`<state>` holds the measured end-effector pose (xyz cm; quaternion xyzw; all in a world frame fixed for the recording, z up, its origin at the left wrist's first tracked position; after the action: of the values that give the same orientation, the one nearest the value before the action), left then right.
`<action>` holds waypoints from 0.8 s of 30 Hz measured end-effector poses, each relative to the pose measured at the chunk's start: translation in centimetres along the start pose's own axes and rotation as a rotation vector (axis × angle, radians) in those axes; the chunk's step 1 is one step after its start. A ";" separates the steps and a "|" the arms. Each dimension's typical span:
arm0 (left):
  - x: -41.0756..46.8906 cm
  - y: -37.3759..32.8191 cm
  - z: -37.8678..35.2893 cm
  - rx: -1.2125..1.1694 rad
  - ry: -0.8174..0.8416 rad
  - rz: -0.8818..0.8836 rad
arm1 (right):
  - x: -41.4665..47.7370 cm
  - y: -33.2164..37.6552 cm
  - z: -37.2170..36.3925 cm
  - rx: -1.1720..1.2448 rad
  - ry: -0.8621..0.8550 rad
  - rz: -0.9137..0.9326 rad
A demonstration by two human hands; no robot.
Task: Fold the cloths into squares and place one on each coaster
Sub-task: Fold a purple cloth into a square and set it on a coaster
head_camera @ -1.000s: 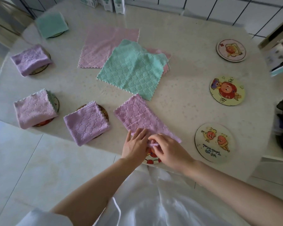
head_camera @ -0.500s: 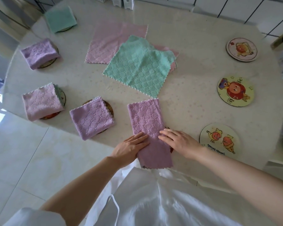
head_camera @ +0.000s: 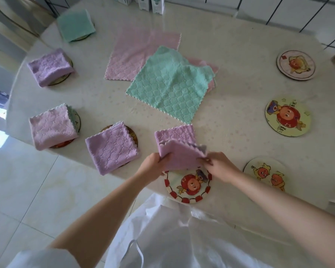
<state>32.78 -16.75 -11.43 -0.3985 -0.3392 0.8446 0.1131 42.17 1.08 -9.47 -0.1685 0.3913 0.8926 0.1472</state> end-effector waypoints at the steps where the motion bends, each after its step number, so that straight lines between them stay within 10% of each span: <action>1: 0.7 -0.1 0.3 -0.049 -0.005 0.054 | 0.7 -0.3 0.2 0.038 -0.035 -0.057; 9: 2.9 0.8 1.1 -0.412 -0.036 0.383 | 4.4 -2.0 0.4 0.031 -0.116 -0.256; 24: 0.9 2.4 0.8 -0.483 -0.122 0.357 | 4.8 -1.7 0.1 -0.050 -0.109 -0.399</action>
<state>31.81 -18.51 -13.21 -0.4158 -0.4610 0.7683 -0.1559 38.54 2.88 -12.55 -0.1976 0.3195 0.8630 0.3379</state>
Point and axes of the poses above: each hand's wrist, its own x-axis towards the middle knuckle, its own z-axis out of the back of the hand, y = z × x, the point moved 7 cm from there along x, towards the middle knuckle, and after that the axes turned 4 degrees about -y, right-handed, at the moved point
